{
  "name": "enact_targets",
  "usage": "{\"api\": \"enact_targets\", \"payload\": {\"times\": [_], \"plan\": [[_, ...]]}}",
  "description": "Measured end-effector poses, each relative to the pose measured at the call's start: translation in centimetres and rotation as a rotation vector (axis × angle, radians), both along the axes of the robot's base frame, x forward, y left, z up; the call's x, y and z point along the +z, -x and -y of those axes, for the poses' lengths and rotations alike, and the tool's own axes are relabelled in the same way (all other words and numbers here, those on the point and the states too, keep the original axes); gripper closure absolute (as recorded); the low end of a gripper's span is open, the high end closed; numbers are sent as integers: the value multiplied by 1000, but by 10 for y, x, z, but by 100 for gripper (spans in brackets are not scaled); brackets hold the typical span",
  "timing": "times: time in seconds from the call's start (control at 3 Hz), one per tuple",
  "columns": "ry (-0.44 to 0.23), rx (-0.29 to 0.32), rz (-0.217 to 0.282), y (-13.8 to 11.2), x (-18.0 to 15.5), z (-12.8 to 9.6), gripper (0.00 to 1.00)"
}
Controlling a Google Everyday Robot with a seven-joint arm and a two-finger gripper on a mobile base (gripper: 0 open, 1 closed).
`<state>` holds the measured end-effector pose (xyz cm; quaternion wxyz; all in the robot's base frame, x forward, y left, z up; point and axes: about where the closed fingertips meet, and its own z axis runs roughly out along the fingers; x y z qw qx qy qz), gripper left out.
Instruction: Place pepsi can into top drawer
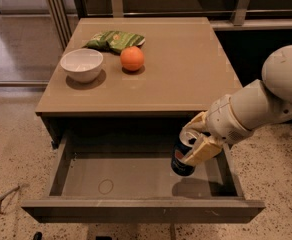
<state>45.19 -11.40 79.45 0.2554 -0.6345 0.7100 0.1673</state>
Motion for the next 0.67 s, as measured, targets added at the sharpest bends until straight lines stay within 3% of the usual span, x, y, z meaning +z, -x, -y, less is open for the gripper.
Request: {"api": "enact_targets", "payload": {"times": [0.67], "plan": [[8,43,43,-3,-50,-11,100]]}}
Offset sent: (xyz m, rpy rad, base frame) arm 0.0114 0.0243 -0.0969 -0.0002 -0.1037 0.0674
